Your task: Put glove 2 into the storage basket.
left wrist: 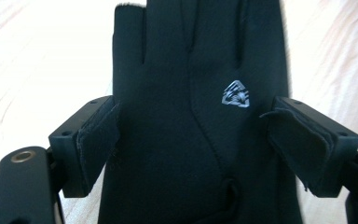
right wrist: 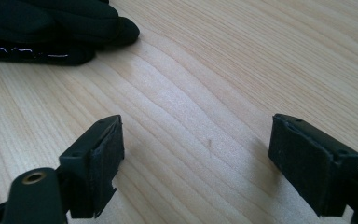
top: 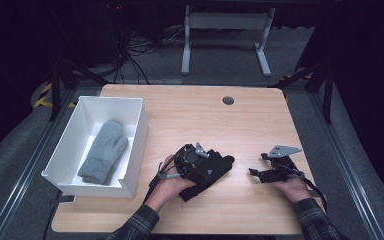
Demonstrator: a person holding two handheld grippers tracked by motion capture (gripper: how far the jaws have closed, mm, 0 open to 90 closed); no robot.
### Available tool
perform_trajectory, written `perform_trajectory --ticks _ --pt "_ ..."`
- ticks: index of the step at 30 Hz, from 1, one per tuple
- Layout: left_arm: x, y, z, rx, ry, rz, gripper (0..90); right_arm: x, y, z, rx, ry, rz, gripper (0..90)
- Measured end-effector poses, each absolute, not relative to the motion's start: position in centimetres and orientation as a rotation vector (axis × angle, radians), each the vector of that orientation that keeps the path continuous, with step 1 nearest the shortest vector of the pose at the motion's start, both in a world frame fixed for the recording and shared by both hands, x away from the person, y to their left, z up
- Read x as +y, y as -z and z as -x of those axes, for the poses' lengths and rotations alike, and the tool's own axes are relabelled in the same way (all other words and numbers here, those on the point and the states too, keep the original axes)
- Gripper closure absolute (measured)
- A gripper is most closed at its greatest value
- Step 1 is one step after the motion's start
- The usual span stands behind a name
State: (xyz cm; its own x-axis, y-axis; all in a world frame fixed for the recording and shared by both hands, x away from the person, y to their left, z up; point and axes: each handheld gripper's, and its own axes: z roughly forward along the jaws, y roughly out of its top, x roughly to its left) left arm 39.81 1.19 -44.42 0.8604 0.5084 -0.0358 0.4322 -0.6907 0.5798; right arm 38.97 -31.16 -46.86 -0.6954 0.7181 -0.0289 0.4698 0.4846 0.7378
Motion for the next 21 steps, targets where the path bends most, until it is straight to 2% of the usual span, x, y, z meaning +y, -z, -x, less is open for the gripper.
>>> perform_trajectory --ticks 6,13,16,21 --pt "1.13 45.29 -40.07 0.687 -0.154 -2.451 16.6 -31.16 46.86 -38.96 2.401 -1.04 -0.999 18.6" --pt "1.32 45.41 -40.09 0.669 -0.135 -2.444 23.9 -31.16 46.87 -38.96 2.4 -1.041 -1.0 18.6" --pt "1.5 45.38 -40.1 0.649 -0.096 -2.436 31.1 -31.16 46.87 -38.96 2.4 -1.041 -1.0 18.6" --pt "1.39 45.09 -39.78 0.608 -0.046 -2.445 53.4 -31.16 46.87 -38.96 2.4 -1.041 -1.001 18.6"
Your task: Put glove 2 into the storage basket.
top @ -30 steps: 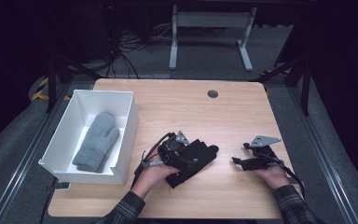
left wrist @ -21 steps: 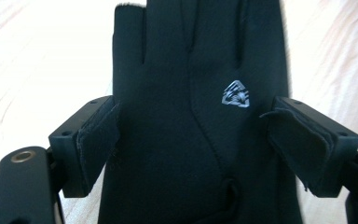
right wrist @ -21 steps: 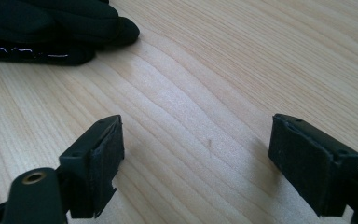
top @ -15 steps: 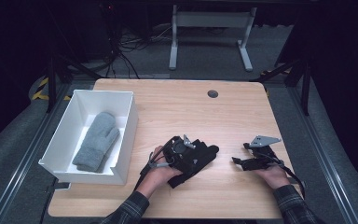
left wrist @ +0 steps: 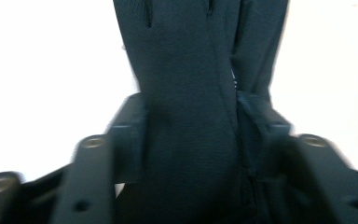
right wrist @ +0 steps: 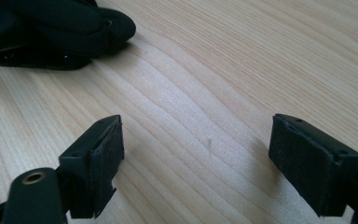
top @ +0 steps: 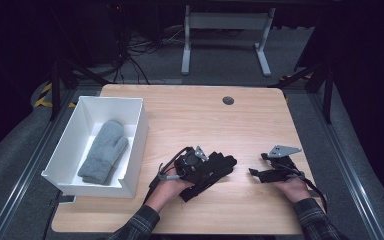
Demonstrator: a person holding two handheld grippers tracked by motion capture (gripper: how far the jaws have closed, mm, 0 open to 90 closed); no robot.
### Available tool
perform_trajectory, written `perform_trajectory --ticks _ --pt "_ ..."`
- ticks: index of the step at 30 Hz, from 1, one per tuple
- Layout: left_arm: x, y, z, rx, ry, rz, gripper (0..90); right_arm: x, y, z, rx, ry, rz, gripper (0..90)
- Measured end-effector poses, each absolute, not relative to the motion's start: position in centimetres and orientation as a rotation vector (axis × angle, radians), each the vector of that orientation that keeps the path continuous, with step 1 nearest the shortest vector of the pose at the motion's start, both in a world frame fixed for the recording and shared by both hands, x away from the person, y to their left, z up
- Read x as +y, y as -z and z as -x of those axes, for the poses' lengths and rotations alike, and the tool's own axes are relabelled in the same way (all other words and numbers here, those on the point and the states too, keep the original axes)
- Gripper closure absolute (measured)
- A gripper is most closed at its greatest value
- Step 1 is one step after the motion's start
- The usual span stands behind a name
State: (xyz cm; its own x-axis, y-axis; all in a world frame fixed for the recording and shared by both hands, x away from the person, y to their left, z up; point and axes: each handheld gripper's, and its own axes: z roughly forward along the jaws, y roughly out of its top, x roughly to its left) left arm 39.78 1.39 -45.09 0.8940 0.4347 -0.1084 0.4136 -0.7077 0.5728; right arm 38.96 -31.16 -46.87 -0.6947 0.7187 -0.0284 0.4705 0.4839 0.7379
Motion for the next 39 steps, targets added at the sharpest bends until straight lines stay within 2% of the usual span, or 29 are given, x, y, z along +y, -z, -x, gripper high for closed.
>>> perform_trajectory --ticks 2,5,10,17,28,39 --pt "1.4 45.0 -39.7 0.607 -0.036 -2.452 59.9 -31.2 46.9 -39.0 2.4 -1.041 -1.0 18.6" --pt "1.2 44.9 -39.7 0.634 0.004 -2.45 64.3 -31.2 46.9 -39.0 2.4 -1.041 -1.001 18.6" --pt "1.5 44.5 -39.9 0.67 0.064 -2.423 64.8 -31.2 46.9 -39.0 2.401 -1.04 -1.0 18.6" --pt "2.8 42.0 -39.8 0.718 0.075 -2.364 64.7 -31.2 46.9 -39.0 2.401 -1.04 -1.0 18.5" --pt "5.1 35.8 -39.8 0.769 -0.002 -2.313 64.6 -31.2 46.9 -39.0 2.4 -1.041 -1.003 18.5" --pt "10.3 29.6 -40.8 0.856 -0.102 -2.266 64.4 -31.2 46.9 -39.0 2.397 -1.04 -1.008 18.5"
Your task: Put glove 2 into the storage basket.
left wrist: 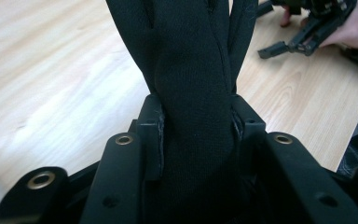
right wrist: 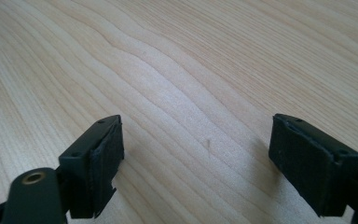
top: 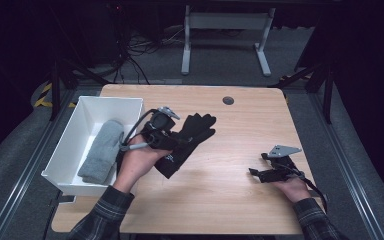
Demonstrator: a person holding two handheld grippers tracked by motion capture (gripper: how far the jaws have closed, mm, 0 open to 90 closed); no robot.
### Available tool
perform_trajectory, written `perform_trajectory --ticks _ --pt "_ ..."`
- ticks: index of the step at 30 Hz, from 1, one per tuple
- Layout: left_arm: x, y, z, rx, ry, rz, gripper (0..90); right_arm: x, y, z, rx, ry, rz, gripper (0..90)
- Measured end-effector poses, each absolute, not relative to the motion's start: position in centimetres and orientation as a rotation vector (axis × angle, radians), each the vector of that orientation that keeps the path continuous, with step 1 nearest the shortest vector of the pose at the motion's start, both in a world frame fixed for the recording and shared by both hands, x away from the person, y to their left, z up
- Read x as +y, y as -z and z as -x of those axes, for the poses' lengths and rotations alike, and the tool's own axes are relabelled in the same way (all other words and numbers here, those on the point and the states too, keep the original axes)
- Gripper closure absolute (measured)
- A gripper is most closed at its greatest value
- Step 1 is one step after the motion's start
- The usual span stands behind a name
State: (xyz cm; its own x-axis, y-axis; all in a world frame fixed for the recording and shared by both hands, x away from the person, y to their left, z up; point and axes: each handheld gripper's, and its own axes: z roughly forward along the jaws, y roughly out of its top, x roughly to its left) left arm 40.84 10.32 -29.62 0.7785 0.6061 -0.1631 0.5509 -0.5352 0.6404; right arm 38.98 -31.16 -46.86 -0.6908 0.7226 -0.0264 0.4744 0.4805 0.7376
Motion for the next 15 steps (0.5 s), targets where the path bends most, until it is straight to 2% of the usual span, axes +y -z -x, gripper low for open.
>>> perform_trajectory --ticks 8,15 --pt "16.2 27.1 -41.5 0.994 -0.198 -2.212 64.4 -31.2 46.9 -39.0 2.395 -1.037 -1.011 18.5" --pt "21.9 27.6 -41.7 1.164 -0.263 -2.15 64.4 -31.2 46.9 -39.0 2.394 -1.036 -1.01 18.5"
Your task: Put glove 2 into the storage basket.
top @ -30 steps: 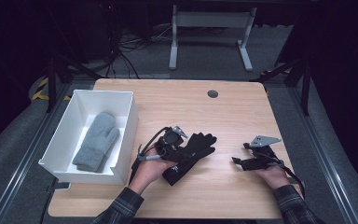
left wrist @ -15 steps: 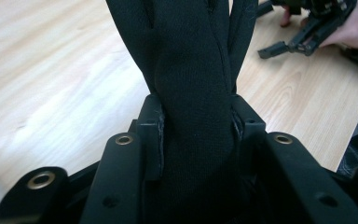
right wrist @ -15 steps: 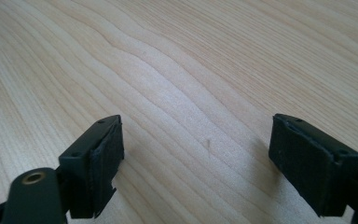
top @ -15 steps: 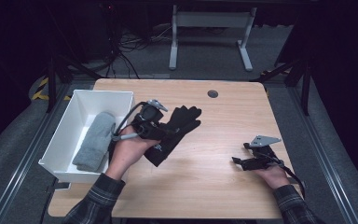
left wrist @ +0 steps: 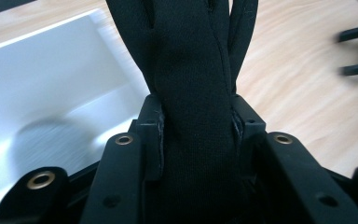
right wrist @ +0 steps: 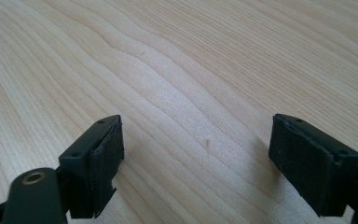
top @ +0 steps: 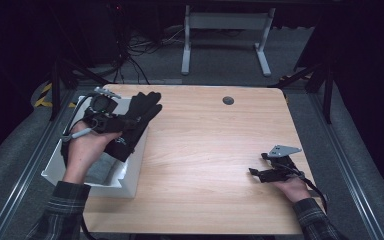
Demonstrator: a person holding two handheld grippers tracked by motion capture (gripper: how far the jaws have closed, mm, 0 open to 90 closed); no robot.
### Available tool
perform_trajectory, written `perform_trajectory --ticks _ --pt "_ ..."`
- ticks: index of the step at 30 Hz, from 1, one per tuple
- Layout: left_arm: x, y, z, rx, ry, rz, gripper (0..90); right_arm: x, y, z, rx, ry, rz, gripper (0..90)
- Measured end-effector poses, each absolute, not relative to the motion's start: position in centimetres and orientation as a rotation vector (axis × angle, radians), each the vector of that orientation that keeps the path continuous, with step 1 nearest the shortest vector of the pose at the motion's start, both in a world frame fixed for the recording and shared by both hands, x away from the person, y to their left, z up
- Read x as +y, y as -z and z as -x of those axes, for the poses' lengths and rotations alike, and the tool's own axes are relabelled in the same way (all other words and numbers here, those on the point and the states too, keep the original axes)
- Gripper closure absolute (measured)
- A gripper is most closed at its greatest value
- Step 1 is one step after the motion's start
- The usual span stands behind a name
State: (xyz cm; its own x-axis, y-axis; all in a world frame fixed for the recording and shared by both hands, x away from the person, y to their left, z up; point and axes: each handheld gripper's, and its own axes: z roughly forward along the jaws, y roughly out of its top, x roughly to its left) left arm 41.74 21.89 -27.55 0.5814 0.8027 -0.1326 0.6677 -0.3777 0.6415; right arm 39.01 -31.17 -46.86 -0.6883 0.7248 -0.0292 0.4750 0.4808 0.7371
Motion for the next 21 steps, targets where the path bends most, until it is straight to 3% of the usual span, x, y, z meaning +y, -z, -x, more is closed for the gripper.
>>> perform_trajectory --ticks 8,21 --pt "26.9 30.8 -42.4 1.363 -0.267 -2.09 64.3 -31.2 46.9 -39.0 2.389 -1.034 -1.011 18.5" --pt "29.4 36.4 -44.3 1.558 -0.205 -2.105 59.4 -31.2 46.9 -39.1 2.387 -1.034 -1.016 18.5"
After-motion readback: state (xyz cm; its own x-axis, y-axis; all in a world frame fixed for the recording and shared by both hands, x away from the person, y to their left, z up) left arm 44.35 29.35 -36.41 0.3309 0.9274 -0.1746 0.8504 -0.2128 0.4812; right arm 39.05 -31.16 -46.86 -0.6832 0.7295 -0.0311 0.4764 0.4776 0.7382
